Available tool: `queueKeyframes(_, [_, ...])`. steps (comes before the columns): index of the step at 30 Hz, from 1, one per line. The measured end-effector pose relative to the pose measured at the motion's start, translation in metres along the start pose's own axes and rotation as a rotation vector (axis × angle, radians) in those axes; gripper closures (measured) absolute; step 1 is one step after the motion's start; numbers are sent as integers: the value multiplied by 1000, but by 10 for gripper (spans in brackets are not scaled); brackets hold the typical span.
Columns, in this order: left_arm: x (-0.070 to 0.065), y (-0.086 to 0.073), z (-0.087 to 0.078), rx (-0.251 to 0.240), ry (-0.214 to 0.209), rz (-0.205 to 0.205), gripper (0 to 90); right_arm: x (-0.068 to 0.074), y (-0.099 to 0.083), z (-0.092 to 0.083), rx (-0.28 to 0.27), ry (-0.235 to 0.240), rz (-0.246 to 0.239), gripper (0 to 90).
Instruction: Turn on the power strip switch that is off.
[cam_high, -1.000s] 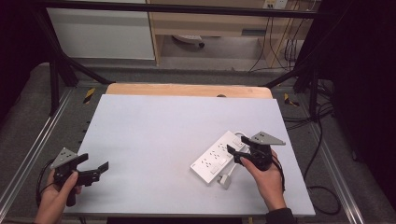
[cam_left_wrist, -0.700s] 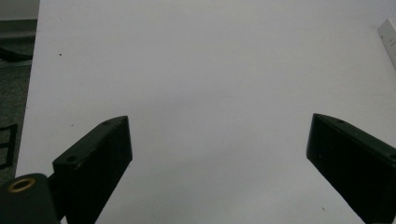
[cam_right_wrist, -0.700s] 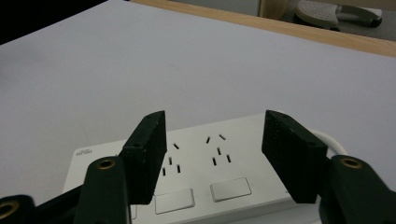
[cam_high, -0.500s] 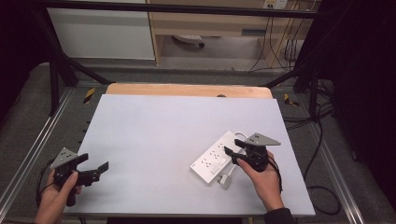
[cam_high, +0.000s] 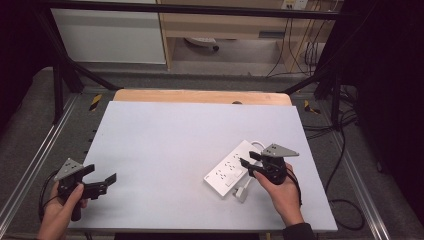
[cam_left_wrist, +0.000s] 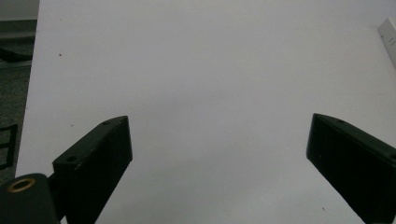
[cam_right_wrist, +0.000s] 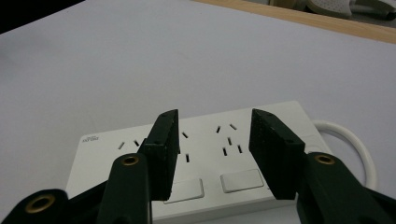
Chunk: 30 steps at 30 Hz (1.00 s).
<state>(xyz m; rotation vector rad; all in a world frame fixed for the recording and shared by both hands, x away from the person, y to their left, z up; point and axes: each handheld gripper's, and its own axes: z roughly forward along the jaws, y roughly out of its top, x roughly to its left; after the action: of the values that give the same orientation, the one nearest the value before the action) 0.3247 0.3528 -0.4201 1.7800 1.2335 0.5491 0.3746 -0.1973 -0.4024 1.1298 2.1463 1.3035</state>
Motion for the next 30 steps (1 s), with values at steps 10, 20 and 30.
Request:
queueKeyframes(10, [0, 0, 0, 1, -2, 3, 69, -2, -4, 2, 18, 0, 2, 590])
queueKeyframes(20, [0, 0, 0, -1, 1, 4, 70, -5, -8, 2, 31, 4, 13, 643])
queueKeyframes(30, [0, 0, 0, 1, -1, 6, 70, -5, -13, 3, 35, -5, 7, 705])
